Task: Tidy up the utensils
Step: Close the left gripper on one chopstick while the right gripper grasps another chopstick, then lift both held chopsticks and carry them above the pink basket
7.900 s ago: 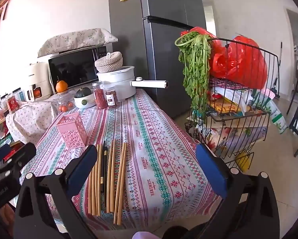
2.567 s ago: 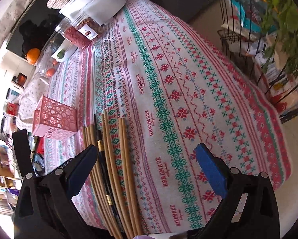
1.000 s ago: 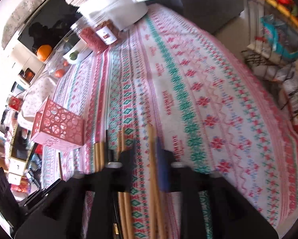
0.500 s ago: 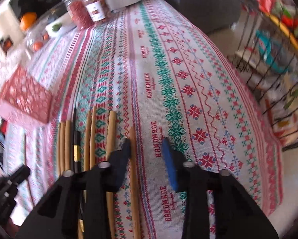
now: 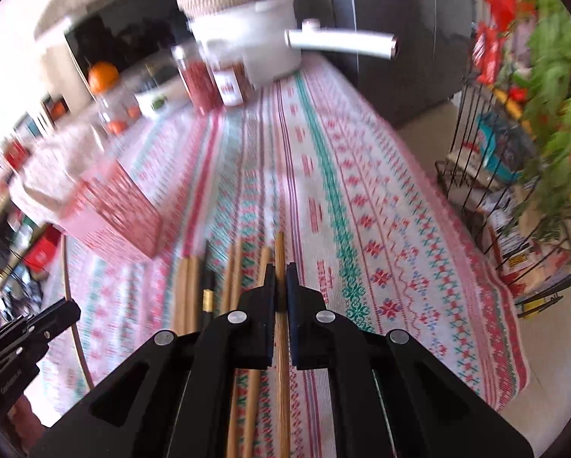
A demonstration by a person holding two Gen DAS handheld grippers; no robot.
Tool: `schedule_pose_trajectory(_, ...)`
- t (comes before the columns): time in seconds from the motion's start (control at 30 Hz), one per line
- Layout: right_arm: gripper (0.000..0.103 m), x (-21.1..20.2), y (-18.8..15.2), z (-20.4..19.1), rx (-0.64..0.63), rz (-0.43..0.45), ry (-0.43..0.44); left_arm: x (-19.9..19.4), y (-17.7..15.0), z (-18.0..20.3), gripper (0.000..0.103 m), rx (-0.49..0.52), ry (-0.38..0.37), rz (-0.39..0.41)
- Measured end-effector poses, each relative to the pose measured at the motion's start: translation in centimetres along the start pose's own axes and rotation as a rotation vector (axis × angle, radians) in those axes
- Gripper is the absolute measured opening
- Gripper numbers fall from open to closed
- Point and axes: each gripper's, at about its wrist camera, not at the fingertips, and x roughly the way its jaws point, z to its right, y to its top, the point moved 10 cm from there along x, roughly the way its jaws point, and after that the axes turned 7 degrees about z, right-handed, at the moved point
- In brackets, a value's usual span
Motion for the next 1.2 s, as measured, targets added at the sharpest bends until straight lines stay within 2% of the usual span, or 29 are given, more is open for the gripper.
schedule_pose_trajectory(0.13, 0.005, -4.4, 2.5, -0.6, 0.023, 0.104, 0.058, -4.2, 3.4, 0.6, 0.005, -0.025, -0.026, 0.156)
schedule_pose_trajectory(0.23, 0.005, -6.8, 4.0, -0.9, 0.043, 0.153, 0.084, -6.4, 5.7, 0.5, 0.005, -0.06, -0.025, 0.233)
schedule_pose_trajectory(0.4, 0.006, -10.4, 8.8, -1.7, 0.081, 0.248, 0.133, -9.6, 10.0, 0.4, 0.005, -0.103, -0.024, 0.331)
schedule_pose_trajectory(0.57, 0.006, -12.9, 15.4, -3.3, 0.12, 0.366, 0.176, -12.0, 15.7, 0.9, 0.005, -0.105, 0.0, 0.426)
schedule_pose_trajectory(0.67, 0.006, -13.5, 18.3, -4.7, 0.153, 0.397, 0.228, -12.8, 18.5, 0.8, 0.005, -0.081, 0.054, 0.477)
schedule_pose_trajectory(0.83, 0.006, -12.9, 21.2, -7.9, 0.161, 0.419, 0.296, -12.0, 20.6, -0.1, 0.005, -0.057, 0.115, 0.499)
schedule_pose_trajectory(1.0, 0.006, -11.1, 21.6, -10.7, 0.158, 0.407, 0.328, -9.6, 20.7, -1.7, 0.005, -0.035, 0.178, 0.49)
schedule_pose_trajectory(1.1, 0.006, -9.8, 21.6, -12.4, 0.146, 0.385, 0.344, -7.2, 19.8, -2.8, 0.006, -0.048, 0.171, 0.454)
schedule_pose_trajectory(1.2, 0.006, -8.5, 21.2, -14.0, 0.116, 0.376, 0.333, -5.1, 18.7, -4.1, 0.023, -0.055, 0.181, 0.411)
